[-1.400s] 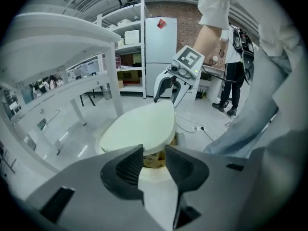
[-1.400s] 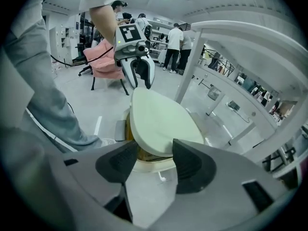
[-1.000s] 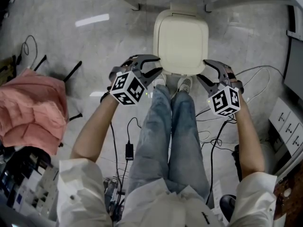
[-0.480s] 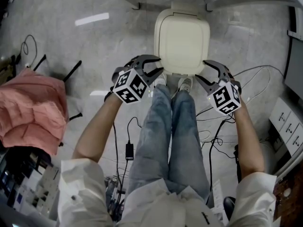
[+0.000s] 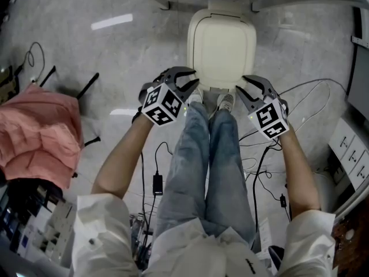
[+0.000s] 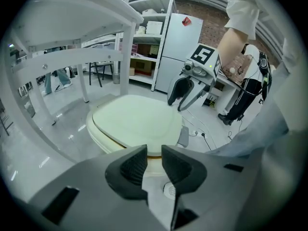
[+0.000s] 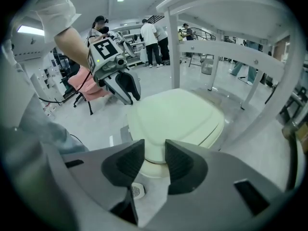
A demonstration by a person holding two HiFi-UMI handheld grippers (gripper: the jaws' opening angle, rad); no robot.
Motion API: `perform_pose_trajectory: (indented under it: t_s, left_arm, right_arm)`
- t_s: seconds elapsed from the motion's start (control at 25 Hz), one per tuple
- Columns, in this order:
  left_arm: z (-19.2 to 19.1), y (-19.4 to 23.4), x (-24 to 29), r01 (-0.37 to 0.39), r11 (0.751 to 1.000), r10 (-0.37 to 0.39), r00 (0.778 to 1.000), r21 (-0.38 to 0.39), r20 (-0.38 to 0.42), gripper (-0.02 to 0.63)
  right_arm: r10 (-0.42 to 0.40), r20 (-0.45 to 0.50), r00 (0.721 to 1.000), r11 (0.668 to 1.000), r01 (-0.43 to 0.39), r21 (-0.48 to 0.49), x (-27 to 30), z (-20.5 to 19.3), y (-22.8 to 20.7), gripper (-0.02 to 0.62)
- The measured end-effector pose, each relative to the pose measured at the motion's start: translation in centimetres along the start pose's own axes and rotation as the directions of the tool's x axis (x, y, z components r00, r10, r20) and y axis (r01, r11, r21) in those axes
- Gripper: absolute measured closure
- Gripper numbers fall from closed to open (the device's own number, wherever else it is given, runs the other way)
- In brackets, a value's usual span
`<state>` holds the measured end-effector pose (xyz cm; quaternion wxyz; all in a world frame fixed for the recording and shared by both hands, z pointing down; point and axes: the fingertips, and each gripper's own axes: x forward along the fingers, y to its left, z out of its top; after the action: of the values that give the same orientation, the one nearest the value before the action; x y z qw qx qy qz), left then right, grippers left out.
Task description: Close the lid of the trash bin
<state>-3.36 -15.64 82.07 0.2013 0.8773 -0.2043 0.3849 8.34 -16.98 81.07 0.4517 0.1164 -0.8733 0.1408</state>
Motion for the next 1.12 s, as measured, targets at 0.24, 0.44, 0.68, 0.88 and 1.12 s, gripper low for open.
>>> perform_pose_trajectory:
  t_s: [0.24,0.44,0.68,0.88,1.12]
  left_arm:
    - [-0.1,0.0,0.0,-0.017,1.0,0.017,1.0,0.008,-0.002,0.512]
    - [-0.1,-0.1,0.3,-0.036,0.999,0.036,0.999,0.019,-0.009,0.534]
    - [0.1,-0.1,0.4,-0.051,0.998,0.052,0.999,0.032,-0.007,0.555]
    - [0.7,-0.3,0.8,-0.06,0.998,0.06,0.998,0.036,-0.004,0.566]
    - [0.8,-0.5,1.2,-0.082,0.996,0.083,0.996,0.044,-0.019,0.578]
  right_arm:
    - [-0.044,0.029,0.999,0.999,0.044,-0.006,0.5,1.2,0.1,0.515]
    - [-0.06,0.006,0.998,0.998,0.06,-0.008,0.8,0.9,-0.1,0.537]
    - [-0.067,0.01,0.998,0.998,0.067,0.016,1.1,0.8,-0.1,0.537]
    - [-0.075,0.008,0.997,0.997,0.075,0.024,1.1,0.8,-0.2,0.538]
    - [-0.084,0.0,0.996,0.996,0.084,0.026,1.2,0.7,-0.2,0.54]
